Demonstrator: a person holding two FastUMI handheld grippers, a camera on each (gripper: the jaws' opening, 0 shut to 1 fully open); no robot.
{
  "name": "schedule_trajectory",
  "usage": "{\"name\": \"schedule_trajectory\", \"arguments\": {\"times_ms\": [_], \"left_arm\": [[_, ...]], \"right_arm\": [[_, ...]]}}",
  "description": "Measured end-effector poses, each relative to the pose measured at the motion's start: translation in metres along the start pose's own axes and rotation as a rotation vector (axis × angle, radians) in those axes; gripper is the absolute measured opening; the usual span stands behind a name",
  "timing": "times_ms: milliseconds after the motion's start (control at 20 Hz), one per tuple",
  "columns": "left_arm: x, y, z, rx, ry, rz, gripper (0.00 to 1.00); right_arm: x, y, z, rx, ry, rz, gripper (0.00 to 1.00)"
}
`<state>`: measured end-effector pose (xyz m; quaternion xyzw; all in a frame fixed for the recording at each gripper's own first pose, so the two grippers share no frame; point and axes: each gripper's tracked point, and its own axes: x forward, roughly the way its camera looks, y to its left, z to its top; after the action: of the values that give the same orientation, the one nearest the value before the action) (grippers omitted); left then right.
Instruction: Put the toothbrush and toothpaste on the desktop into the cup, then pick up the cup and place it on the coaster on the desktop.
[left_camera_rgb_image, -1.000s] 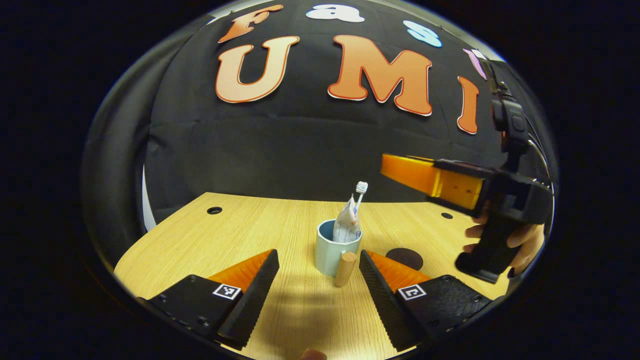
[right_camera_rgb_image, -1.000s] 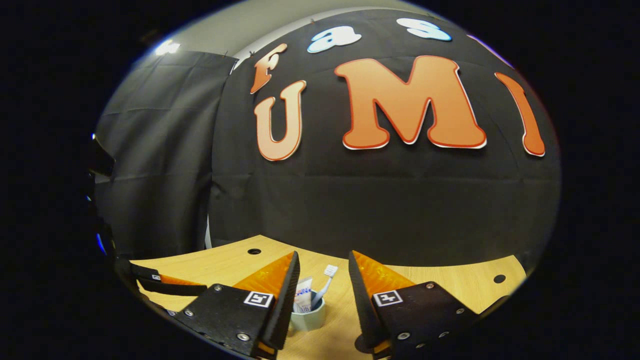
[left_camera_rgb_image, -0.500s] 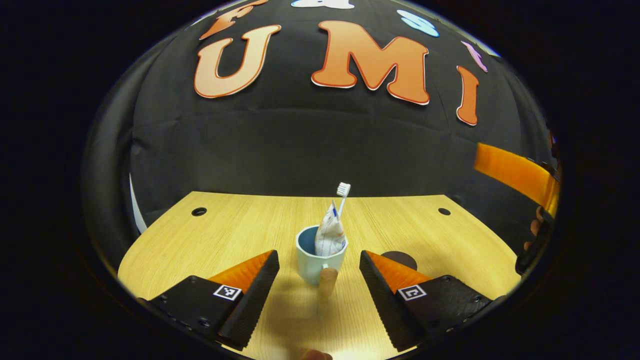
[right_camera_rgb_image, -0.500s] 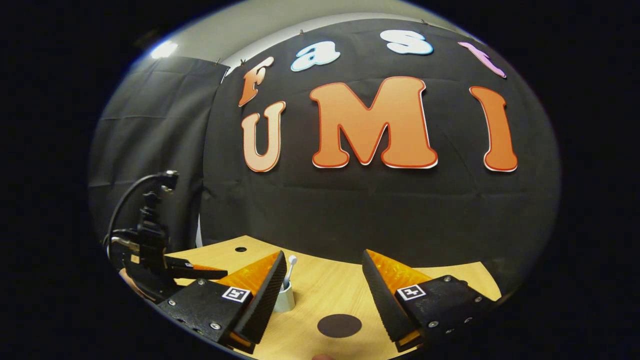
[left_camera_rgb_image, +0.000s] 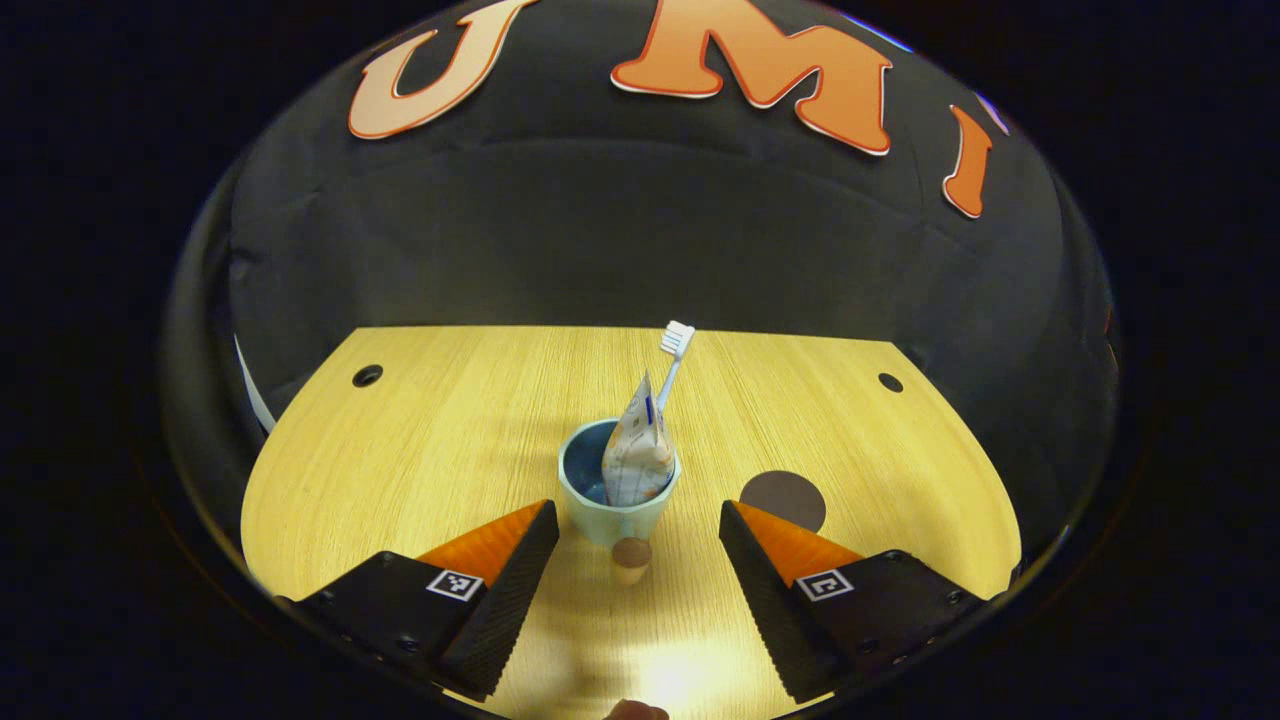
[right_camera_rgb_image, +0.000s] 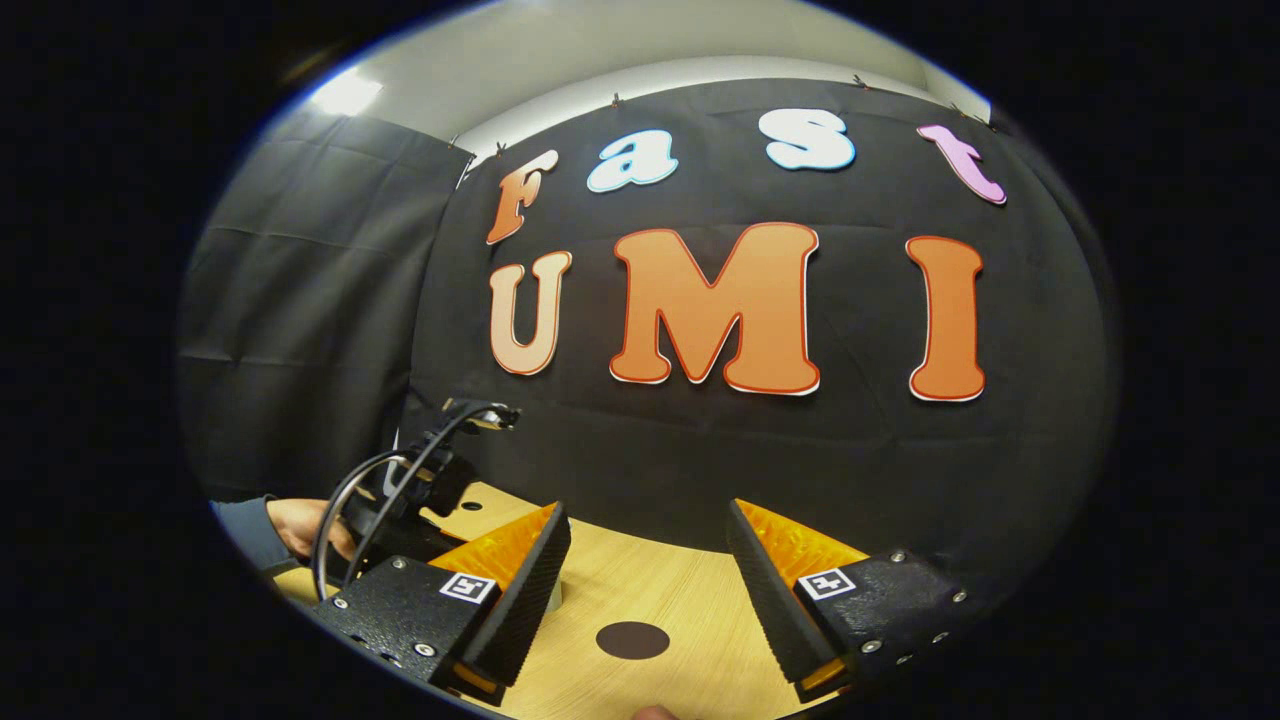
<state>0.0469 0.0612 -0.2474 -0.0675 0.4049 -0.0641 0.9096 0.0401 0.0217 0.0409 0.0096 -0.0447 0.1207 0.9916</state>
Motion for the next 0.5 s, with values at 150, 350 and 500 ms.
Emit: {"name": "schedule_trajectory", "arguments": {"times_ms": [150, 350, 500], "left_arm": [[0.011, 0.0, -0.008, 0.005, 0.102, 0.019, 0.97], [0.023, 0.0, -0.018, 0.011, 0.218, 0.044, 0.98], [0.029, 0.003, -0.021, 0.02, 0.316, 0.065, 0.98]], "right_arm": [[-0.018, -0.007, 0.003, 0.014, -0.012, 0.002, 0.95], [-0.034, -0.015, 0.001, 0.019, -0.026, -0.007, 0.95], [-0.034, -0.018, 0.0, 0.034, -0.033, -0.014, 0.96]]}}
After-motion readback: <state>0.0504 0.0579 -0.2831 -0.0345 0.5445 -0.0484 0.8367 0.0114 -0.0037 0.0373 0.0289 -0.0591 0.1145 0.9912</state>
